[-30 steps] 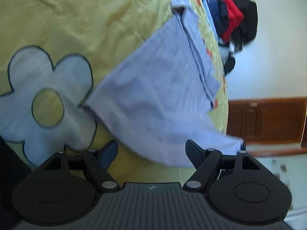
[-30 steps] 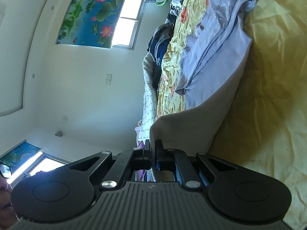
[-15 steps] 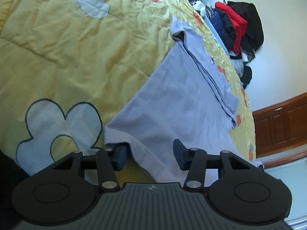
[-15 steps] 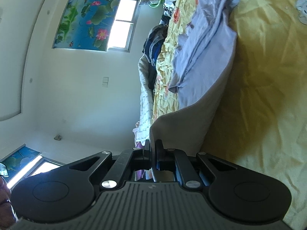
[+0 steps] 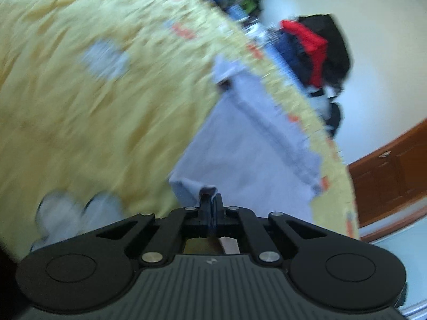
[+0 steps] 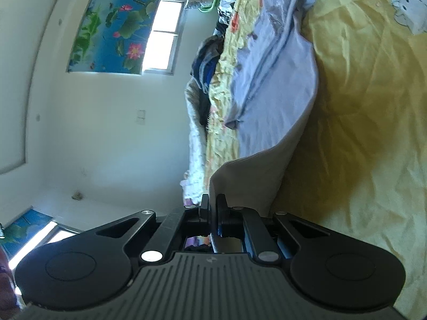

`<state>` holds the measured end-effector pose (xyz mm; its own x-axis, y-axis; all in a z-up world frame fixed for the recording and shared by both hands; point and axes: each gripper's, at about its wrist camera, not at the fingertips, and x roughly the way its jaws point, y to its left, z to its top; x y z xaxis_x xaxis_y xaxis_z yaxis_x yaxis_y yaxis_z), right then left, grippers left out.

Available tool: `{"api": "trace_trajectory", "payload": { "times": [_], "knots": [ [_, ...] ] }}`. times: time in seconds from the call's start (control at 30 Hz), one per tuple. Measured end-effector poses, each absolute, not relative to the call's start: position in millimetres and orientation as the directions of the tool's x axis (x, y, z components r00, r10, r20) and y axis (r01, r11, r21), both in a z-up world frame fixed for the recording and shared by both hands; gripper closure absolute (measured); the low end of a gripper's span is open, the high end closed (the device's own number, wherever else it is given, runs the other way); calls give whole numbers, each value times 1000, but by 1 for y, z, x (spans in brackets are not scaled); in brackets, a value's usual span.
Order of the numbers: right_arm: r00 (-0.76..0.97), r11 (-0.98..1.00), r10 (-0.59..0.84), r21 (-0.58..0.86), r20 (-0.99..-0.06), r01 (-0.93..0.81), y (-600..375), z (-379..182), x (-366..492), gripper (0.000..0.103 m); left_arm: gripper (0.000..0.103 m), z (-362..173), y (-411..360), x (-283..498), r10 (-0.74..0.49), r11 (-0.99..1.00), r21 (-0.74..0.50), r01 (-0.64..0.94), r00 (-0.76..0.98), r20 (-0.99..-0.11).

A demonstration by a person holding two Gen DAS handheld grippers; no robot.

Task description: Fold small clothes

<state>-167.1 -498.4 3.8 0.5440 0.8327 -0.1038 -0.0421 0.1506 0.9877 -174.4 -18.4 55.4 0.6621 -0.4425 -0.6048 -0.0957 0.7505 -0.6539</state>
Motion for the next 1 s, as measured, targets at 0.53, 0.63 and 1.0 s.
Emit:
{"api": "trace_trajectory", "payload": {
  "times": [0.53, 0.63, 1.0],
  "knots": [
    [707, 32, 704, 997, -69, 65, -558, -21, 43, 93, 102, 114, -98, 66, -476, 813, -553, 185, 757, -447],
    [681, 198, 704, 976, -203, 86, -556, -19, 41, 72, 101, 112, -113, 36, -518, 840, -431, 329, 721, -460],
    [528, 391, 769, 919, -361, 60, -514, -14, -67, 49, 99, 49, -119, -158, -423, 601, 359, 715, 665, -616]
  ]
}}
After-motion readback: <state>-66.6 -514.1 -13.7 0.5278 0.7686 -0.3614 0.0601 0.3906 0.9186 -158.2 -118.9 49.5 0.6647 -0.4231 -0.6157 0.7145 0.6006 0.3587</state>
